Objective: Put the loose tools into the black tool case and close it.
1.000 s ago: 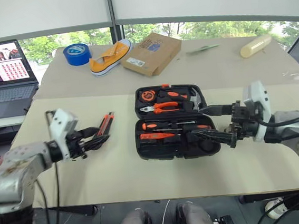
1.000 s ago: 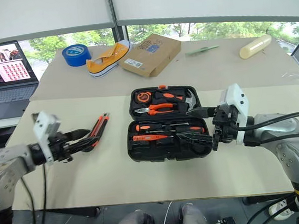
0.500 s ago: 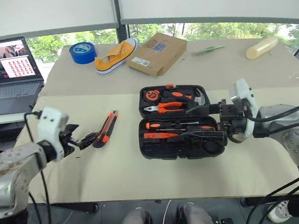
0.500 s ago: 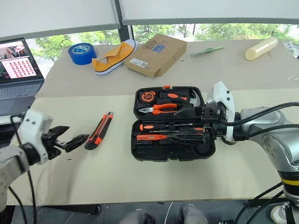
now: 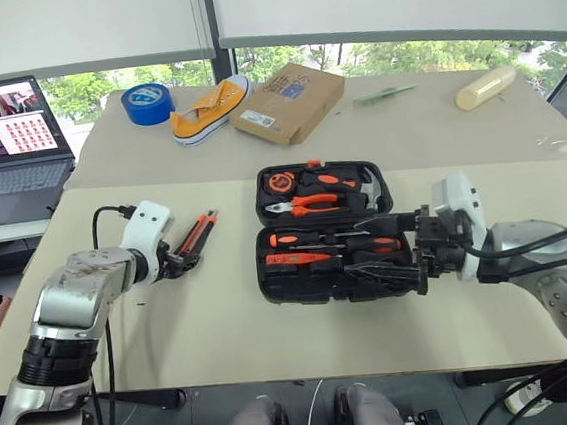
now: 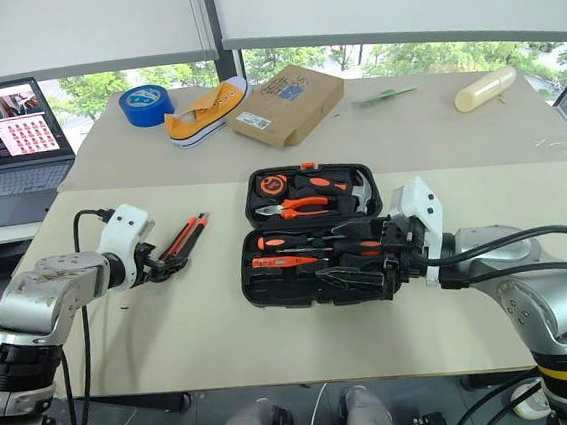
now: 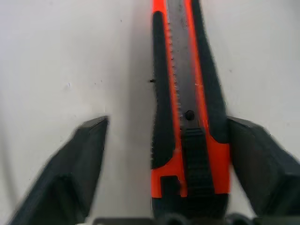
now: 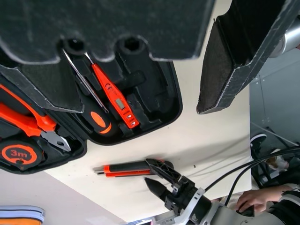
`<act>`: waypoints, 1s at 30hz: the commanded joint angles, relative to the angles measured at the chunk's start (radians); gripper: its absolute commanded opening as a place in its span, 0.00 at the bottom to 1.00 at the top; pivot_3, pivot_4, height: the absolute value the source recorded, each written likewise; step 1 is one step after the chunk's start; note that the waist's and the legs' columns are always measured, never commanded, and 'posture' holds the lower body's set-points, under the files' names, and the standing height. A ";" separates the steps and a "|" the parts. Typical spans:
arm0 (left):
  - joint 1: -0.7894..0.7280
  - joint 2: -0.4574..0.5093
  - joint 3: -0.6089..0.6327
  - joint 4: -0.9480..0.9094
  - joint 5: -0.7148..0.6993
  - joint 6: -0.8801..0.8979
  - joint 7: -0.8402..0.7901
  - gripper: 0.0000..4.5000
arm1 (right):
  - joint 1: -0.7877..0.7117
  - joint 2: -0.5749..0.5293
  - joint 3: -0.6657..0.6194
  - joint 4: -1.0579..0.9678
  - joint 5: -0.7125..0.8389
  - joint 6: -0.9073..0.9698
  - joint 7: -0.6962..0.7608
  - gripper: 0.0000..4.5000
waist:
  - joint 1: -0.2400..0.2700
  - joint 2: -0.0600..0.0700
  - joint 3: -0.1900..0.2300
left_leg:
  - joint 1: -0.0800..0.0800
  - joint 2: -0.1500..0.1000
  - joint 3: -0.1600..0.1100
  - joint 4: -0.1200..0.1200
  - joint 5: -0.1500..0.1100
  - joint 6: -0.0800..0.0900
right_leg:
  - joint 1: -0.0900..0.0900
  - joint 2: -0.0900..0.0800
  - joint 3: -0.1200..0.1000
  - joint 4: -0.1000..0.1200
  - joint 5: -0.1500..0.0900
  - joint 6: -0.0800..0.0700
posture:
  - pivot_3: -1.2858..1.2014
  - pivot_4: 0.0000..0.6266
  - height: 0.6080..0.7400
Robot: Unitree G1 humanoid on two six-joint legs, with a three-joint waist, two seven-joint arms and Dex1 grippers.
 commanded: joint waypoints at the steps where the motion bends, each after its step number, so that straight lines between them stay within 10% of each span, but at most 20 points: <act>1: 0.025 0.025 -0.006 0.033 0.038 -0.016 -0.002 0.52 | -0.003 -0.002 -0.035 -0.023 -0.007 -0.036 -0.006 1.00 | -0.001 0.000 0.000 | 0.000 0.000 0.000 0.000 -0.001 -0.002 | 0.000 0.000 0.000 0.000 0.000 0.000 | 0.52 0.24 0.93; 8: -0.049 0.029 0.099 -0.035 -0.078 -0.297 -0.232 0.39 | 0.005 -0.024 -0.055 0.016 -0.019 -0.042 0.008 1.00 | 0.001 -0.001 0.001 | -0.004 0.000 0.000 0.000 0.000 -0.002 | -0.004 0.000 -0.001 0.000 0.000 0.000 | 0.52 0.24 0.93; 19: -0.314 -0.010 -0.323 0.011 0.003 -0.614 -0.832 0.39 | 0.199 -0.123 -0.231 0.007 -0.035 -0.035 0.018 1.00 | 0.016 -0.001 0.001 | -0.005 -0.001 0.003 0.000 0.002 0.003 | -0.002 0.009 -0.005 -0.004 0.000 0.000 | 0.52 0.24 0.93; 30: -0.399 -0.164 -0.516 0.192 0.227 -0.706 -0.881 0.39 | 0.347 -0.042 -0.293 -0.111 -0.035 -0.035 -0.086 1.00 | 0.017 -0.001 0.001 | -0.007 0.000 0.003 0.001 0.002 0.004 | -0.004 0.009 -0.002 -0.003 0.000 0.000 | 0.52 0.24 0.93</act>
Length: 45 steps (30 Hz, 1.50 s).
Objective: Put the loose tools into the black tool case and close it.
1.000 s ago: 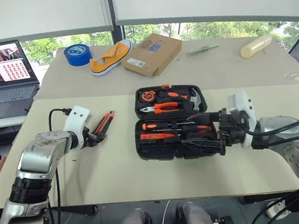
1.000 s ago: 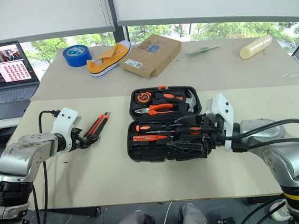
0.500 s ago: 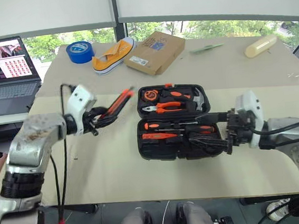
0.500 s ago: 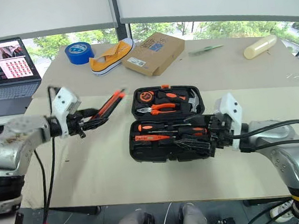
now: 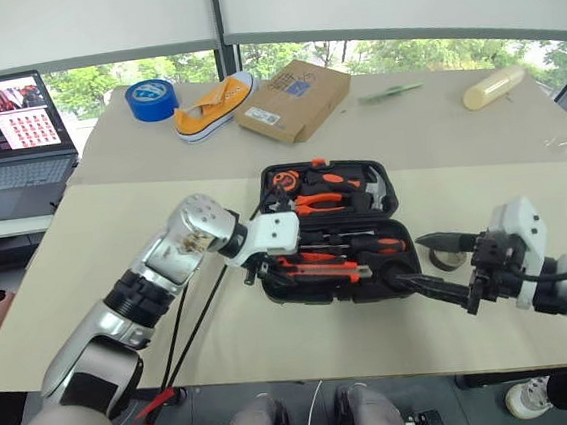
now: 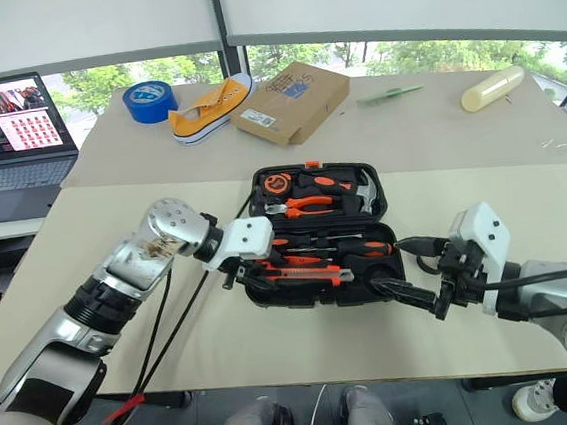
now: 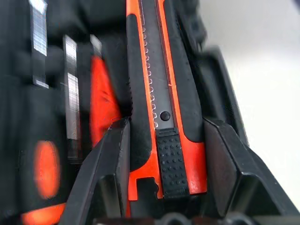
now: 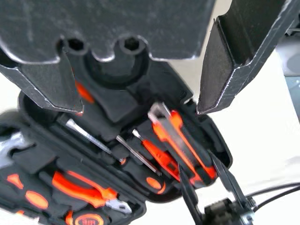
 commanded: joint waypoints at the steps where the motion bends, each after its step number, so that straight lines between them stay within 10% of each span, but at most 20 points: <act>1: -0.018 -0.007 0.004 -0.036 0.006 0.036 -0.037 0.39 | 0.004 0.012 -0.033 -0.043 0.003 -0.018 -0.033 1.00 | 0.001 0.000 0.000 | 0.000 0.000 0.000 0.000 0.000 0.000 | 0.000 0.000 0.000 0.000 0.000 0.000 | 0.52 0.24 0.93; 6: -0.023 -0.007 -0.005 -0.032 0.027 0.075 -0.056 0.39 | 0.008 0.026 -0.015 -0.039 -0.014 -0.029 -0.054 1.00 | 0.004 0.000 0.000 | -0.002 0.000 -0.002 0.003 -0.001 0.001 | 0.000 0.000 0.001 0.000 0.000 0.000 | 0.52 0.24 0.93; 13: -0.041 -0.001 0.052 -0.089 -0.043 0.193 -0.095 0.99 | -0.001 0.044 0.007 -0.022 -0.028 -0.039 -0.057 1.00 | 0.004 0.000 0.000 | -0.002 0.000 -0.003 0.004 -0.001 0.002 | 0.000 0.000 0.001 0.001 -0.001 0.001 | 0.52 0.24 0.93; 18: -0.074 0.004 0.127 -0.162 -0.149 0.341 -0.115 0.99 | -0.009 0.048 0.024 -0.006 -0.033 -0.049 -0.049 1.00 | 0.006 0.000 0.000 | -0.004 0.000 -0.004 0.006 -0.001 0.002 | 0.000 0.000 0.000 0.002 -0.001 0.001 | 0.52 0.24 0.93; 31: -0.034 0.000 0.061 -0.110 -0.068 0.235 -0.083 0.01 | -0.036 0.048 0.042 0.023 -0.054 -0.068 -0.033 1.00 | 0.006 0.000 0.000 | -0.004 0.000 -0.004 0.007 -0.001 0.002 | 0.001 0.000 0.000 0.002 -0.001 0.001 | 0.52 0.24 0.93; 45: -0.058 -0.103 0.014 -0.051 -0.018 0.285 -0.029 0.01 | -0.012 0.057 0.030 0.003 -0.052 -0.065 -0.050 1.00 | 0.006 0.000 0.000 | -0.004 0.000 -0.004 0.007 -0.001 0.002 | 0.001 0.000 0.000 0.002 -0.001 0.001 | 0.52 0.24 0.93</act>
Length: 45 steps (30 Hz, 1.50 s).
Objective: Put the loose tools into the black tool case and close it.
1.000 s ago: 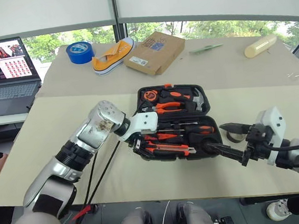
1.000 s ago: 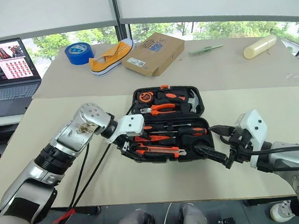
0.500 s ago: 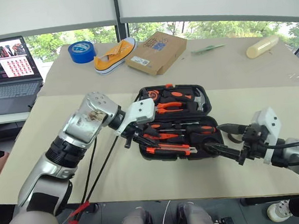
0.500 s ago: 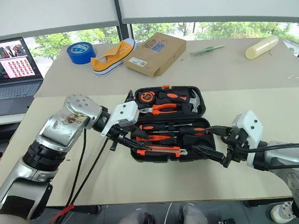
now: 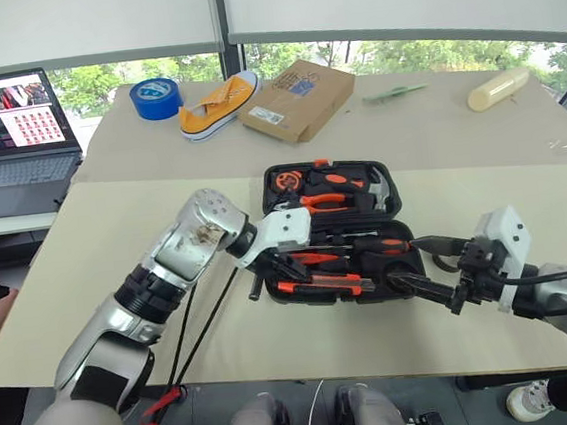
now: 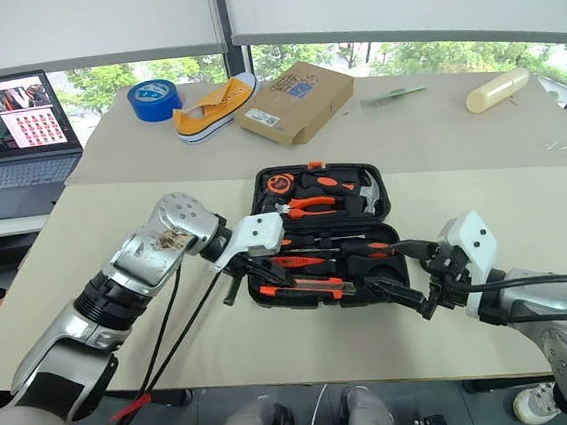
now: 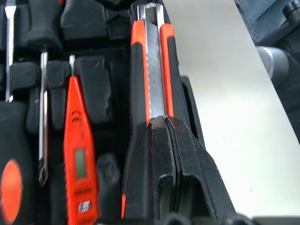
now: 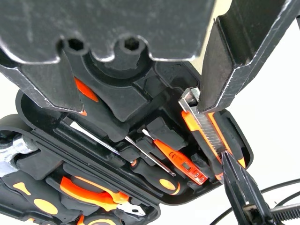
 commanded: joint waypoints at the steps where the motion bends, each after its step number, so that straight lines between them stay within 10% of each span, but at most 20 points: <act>1: -0.030 -0.022 -0.009 0.008 0.023 0.042 0.035 0.01 | 0.002 0.003 -0.032 -0.032 0.009 -0.022 -0.007 1.00 | 0.000 0.000 0.000 | 0.000 0.000 0.000 0.000 0.000 0.000 | 0.000 0.000 0.000 0.000 0.000 0.000 | 0.52 0.24 0.93; 25: -0.029 0.013 0.094 -0.066 -0.068 0.032 0.007 0.01 | 0.004 0.003 -0.024 -0.020 0.008 -0.023 -0.005 1.00 | -0.002 0.000 0.000 | 0.000 0.000 0.000 0.000 0.000 0.000 | 0.000 0.000 0.000 0.000 0.000 0.000 | 0.52 0.24 0.93; 45: 0.060 -0.011 -0.061 0.071 0.186 -0.271 0.098 0.01 | 0.043 0.003 -0.043 -0.055 0.018 -0.008 -0.026 1.00 | 0.003 0.000 -0.004 | 0.005 0.000 0.000 0.001 -0.001 0.001 | 0.005 -0.002 0.001 0.000 0.000 0.000 | 0.52 0.24 0.93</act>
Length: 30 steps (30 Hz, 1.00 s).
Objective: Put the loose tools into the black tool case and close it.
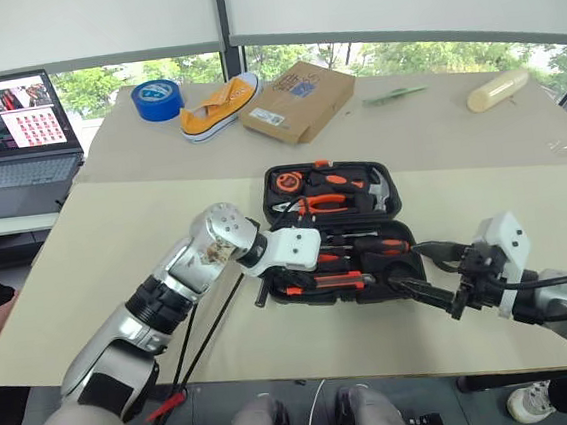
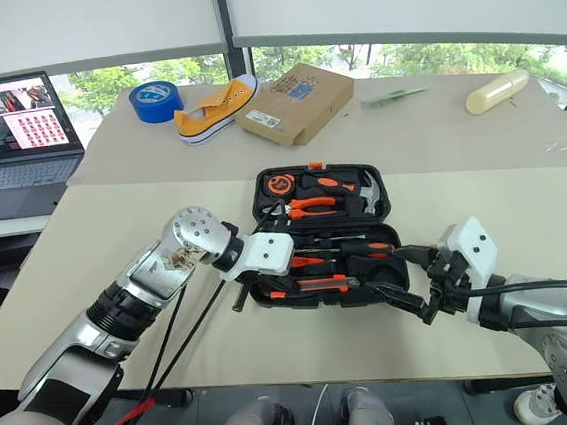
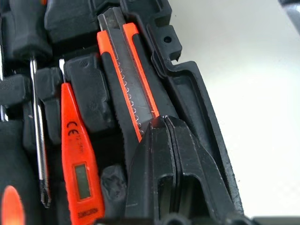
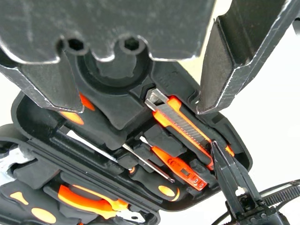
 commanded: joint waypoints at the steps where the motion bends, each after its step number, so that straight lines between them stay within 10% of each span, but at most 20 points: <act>1: 0.007 -0.017 0.010 0.048 0.021 0.025 0.029 0.01 | 0.007 0.000 -0.044 -0.039 0.014 -0.009 -0.013 1.00 | 0.001 0.000 -0.001 | 0.000 0.000 0.000 0.000 0.000 0.001 | 0.000 0.000 0.000 0.000 0.000 0.000 | 0.52 0.24 0.93; 7: 0.018 -0.052 0.249 0.026 -0.153 0.118 0.096 0.01 | 0.041 -0.024 -0.156 -0.023 0.024 -0.001 -0.010 1.00 | -0.001 0.000 -0.001 | -0.003 0.000 0.000 0.001 -0.001 0.002 | -0.003 -0.001 0.001 0.001 0.000 0.001 | 0.52 0.24 0.93; 14: 0.101 0.103 0.498 -0.134 -0.395 0.301 0.031 0.47 | 0.145 -0.148 -0.317 0.106 -0.026 -0.038 0.145 1.00 | -0.009 0.000 -0.001 | -0.002 0.000 0.001 0.001 -0.001 0.002 | -0.003 0.000 0.000 0.000 0.000 0.000 | 0.52 0.24 0.93; 21: 0.216 0.243 0.598 -0.346 -0.582 0.428 -0.009 0.99 | 0.022 -0.260 -0.124 0.313 -0.174 -0.190 0.267 1.00 | -0.018 0.000 -0.001 | 0.000 0.000 0.001 0.001 -0.001 0.002 | -0.001 -0.001 0.001 -0.001 -0.001 0.003 | 0.52 0.24 0.93; 30: 0.274 0.265 0.581 -0.459 -0.612 0.449 0.087 0.99 | -0.215 -0.201 0.184 0.499 -0.343 -0.281 0.284 1.00 | -0.023 0.001 0.000 | 0.000 0.000 0.001 0.001 0.000 0.000 | -0.001 -0.001 0.002 -0.001 0.000 0.001 | 0.52 0.24 0.93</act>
